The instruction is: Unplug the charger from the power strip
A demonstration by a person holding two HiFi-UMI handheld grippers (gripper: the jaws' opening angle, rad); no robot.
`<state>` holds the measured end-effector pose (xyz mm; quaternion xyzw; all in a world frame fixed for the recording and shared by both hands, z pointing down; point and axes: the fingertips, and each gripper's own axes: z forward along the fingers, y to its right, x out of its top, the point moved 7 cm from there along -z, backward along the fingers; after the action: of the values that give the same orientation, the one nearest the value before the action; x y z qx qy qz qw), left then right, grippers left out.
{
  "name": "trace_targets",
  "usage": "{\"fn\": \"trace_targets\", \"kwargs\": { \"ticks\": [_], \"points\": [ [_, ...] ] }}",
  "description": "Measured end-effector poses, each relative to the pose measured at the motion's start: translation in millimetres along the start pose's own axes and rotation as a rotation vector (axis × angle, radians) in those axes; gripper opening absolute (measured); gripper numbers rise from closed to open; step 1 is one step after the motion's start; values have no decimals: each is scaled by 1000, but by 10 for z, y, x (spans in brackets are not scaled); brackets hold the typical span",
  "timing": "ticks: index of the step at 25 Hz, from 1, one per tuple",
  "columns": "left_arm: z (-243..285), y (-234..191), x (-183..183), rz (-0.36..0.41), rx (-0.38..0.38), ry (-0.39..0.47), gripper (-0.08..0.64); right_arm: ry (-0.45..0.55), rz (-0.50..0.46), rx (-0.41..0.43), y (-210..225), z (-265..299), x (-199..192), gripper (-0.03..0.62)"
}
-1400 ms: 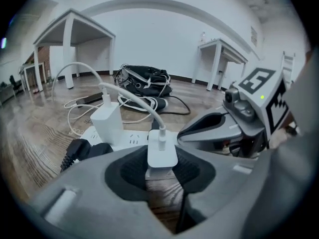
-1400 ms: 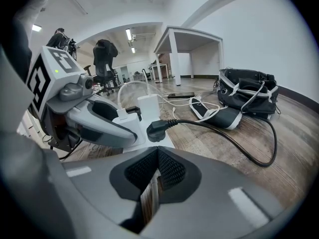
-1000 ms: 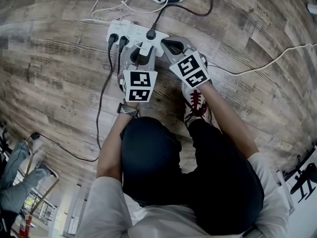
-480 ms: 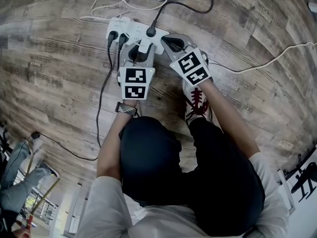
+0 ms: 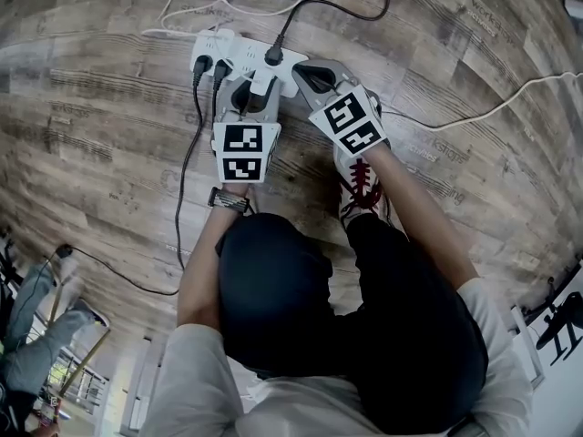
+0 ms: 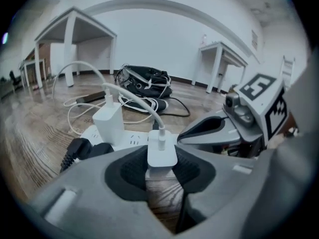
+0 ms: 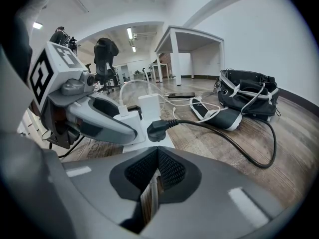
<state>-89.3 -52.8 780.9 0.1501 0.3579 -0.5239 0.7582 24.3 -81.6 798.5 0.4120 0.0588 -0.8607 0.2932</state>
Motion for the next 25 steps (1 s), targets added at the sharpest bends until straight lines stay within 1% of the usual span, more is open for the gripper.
{"fn": "trace_targets", "kwargs": {
  "ticks": [2,6,8,12,15,23,25],
  "points": [
    [-7,-17,2,-49,-14,9,140,-1,-1,-1,2,-4,5,2],
    [-16,-15,-3,-47,-13,13,140,-1,-3,-3,-6,-8,7,2],
    [-19,-7,-5,-24,-7,9,140,-1,-2,-2,-10,-9,2,2],
    [-11,40,20,87,19,-11,140,-1,1,-1,-2,-8,1,2],
    [-10,49,25,109,25,-16,140,0,1,1,-1,-7,4,2],
    [-6,33,25,78,11,-15,140,1,2,2,2,-6,2,2],
    [-8,18,23,47,4,-15,140,1,1,3,3,-6,5,2]
  ]
}}
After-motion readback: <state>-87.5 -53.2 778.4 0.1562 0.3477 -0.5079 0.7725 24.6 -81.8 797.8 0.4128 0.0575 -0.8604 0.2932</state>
